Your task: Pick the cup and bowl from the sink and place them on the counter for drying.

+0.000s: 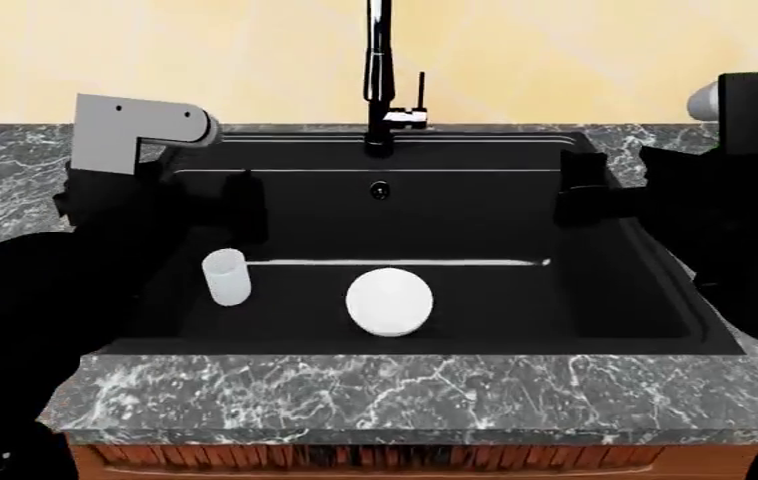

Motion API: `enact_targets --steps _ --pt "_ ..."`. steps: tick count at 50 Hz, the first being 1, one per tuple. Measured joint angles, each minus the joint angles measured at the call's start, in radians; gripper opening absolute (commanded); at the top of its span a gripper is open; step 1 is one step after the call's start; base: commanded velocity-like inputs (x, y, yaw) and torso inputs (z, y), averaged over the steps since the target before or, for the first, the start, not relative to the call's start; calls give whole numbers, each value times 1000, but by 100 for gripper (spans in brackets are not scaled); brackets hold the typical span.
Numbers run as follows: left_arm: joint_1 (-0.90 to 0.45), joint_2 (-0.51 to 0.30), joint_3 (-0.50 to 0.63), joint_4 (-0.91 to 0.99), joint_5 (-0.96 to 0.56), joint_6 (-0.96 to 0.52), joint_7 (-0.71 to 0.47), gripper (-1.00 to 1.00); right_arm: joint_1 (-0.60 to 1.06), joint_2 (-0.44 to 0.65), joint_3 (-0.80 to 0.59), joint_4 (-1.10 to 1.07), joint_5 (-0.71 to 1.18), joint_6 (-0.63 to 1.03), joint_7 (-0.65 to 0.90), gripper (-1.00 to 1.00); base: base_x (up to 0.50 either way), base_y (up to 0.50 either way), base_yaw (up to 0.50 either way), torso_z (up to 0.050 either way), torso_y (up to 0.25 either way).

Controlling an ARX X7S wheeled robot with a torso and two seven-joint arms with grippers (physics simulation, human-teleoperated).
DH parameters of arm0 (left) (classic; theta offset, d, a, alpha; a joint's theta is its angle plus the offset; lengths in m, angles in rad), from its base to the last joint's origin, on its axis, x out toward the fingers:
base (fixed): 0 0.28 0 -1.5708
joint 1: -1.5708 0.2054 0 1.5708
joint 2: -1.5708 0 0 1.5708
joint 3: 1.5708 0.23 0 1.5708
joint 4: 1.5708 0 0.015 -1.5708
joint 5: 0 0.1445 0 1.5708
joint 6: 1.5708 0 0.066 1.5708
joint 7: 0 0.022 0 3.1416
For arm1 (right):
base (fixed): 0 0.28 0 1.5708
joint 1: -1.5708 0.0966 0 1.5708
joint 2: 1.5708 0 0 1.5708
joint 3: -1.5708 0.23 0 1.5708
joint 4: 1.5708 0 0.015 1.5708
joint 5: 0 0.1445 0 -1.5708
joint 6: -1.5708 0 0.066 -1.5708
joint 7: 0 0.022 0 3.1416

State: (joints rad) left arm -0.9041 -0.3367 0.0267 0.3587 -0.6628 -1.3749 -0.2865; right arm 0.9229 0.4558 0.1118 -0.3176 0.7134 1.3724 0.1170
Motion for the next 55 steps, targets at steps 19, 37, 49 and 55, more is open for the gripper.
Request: enact_targets --steps 19,37,49,55 --pt "2 -15 22 -22 -5 13 9 100 -35 8 6 -3 -2 -18 20 100 436 176 0 0 1" --pt "16 -16 31 -26 -15 19 3 100 -56 10 3 -5 7 -21 27 100 359 0 0 0 1" --pt "25 -19 32 -34 -21 25 2 100 -67 3 12 -2 20 -11 37 100 219 0 0 0 1" --pt "32 -19 32 -39 -25 27 1 100 -67 -5 15 8 31 6 43 100 0 0 0 0 0"
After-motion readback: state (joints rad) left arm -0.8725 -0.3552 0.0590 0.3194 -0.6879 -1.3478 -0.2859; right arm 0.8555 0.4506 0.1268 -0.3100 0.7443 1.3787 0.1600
